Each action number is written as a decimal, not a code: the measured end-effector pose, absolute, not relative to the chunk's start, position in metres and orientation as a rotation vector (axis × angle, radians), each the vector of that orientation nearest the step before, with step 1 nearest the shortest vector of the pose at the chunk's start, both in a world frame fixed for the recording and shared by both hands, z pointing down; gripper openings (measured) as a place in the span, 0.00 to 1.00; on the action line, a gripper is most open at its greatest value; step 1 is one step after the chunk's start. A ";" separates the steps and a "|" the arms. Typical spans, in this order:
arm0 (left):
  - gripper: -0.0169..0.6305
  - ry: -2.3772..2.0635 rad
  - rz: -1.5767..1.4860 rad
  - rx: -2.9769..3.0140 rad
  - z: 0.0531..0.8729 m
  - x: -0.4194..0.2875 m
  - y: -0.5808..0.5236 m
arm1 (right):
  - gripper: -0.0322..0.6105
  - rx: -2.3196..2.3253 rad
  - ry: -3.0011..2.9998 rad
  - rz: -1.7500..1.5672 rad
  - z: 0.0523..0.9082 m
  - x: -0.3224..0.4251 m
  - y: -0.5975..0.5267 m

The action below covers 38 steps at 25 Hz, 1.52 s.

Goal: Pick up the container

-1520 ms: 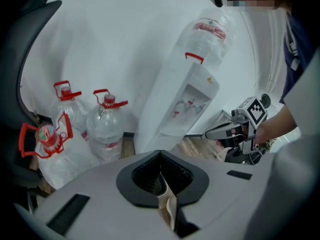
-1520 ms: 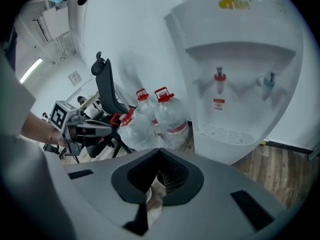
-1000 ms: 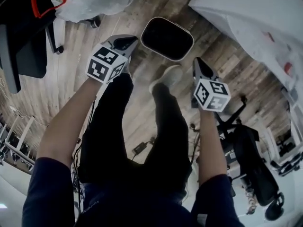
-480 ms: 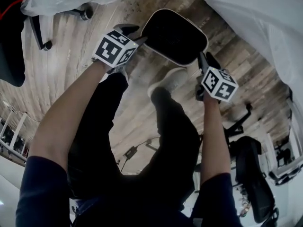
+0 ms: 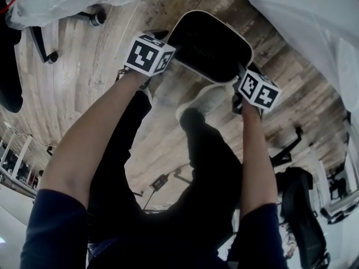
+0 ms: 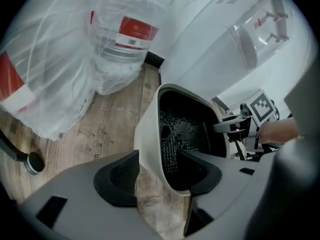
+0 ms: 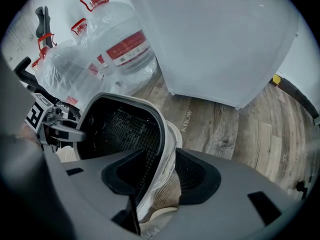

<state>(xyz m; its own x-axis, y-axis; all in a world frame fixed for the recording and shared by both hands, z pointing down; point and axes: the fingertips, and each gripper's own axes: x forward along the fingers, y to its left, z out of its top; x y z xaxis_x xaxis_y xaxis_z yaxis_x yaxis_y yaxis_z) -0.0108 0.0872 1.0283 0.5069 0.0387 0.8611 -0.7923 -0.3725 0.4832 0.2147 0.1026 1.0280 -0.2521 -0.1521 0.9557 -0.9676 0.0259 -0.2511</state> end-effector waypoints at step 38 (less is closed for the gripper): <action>0.27 -0.743 1.074 1.777 0.663 -0.050 0.056 | 0.19 1.287 -1.606 1.188 0.660 0.174 0.059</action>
<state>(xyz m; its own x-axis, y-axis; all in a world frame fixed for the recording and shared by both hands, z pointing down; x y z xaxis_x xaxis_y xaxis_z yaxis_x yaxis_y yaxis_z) -0.0498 0.0561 0.6631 0.4412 -0.0401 0.8965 -0.8248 -0.4118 0.3875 0.1743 0.0594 0.6602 -0.2163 -0.2837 0.9342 -0.9763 0.0649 -0.2063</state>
